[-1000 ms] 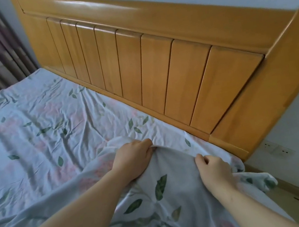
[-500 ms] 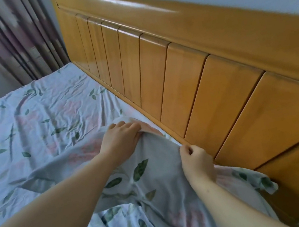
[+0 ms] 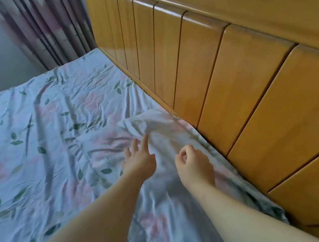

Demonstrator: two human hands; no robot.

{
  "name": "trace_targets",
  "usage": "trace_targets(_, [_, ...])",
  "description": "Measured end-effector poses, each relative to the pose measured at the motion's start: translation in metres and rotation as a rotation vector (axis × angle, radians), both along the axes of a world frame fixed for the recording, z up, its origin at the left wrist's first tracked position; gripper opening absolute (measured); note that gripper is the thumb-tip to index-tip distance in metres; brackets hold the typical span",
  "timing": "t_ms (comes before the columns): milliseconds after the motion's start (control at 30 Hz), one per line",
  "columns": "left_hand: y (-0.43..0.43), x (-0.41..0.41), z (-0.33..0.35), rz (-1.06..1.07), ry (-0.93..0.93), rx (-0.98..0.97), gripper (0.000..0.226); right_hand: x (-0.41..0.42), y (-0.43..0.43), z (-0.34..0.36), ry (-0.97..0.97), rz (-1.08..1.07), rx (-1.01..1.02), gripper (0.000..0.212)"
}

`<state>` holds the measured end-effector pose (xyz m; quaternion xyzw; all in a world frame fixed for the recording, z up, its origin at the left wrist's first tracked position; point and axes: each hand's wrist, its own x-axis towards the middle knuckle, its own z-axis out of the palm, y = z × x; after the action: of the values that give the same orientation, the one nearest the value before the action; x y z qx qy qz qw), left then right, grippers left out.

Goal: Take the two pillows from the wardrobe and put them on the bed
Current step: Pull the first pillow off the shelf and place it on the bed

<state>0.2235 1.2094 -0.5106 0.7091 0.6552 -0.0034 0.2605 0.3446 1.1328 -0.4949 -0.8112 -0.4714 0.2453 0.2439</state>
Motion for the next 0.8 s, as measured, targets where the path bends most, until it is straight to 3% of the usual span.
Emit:
trace_targets(100, [-0.024,-0.004,-0.049,-0.044,-0.074,-0.194,0.064,0.003,-0.015,-0.034,-0.061,0.038,-0.178,0.03])
trace_targets(233, [-0.047,-0.004,-0.085,-0.007,-0.093,-0.29,0.062,0.014,-0.042,-0.072,-0.121,0.055,-0.338,0.041])
trace_targets(433, [-0.074,-0.012,-0.114,0.009,-0.075,-0.185,0.046,0.039,-0.064,-0.11,-0.137,-0.02,-0.512,0.061])
trace_targets(567, [-0.083,-0.02,-0.131,0.063,0.007,-0.176,0.055,0.054,-0.063,-0.121,-0.123,-0.048,-0.562,0.076])
trace_targets(800, [-0.116,-0.007,-0.134,-0.042,0.072,-0.339,0.069,0.053,-0.078,-0.13,-0.1,0.026,-0.614,0.069])
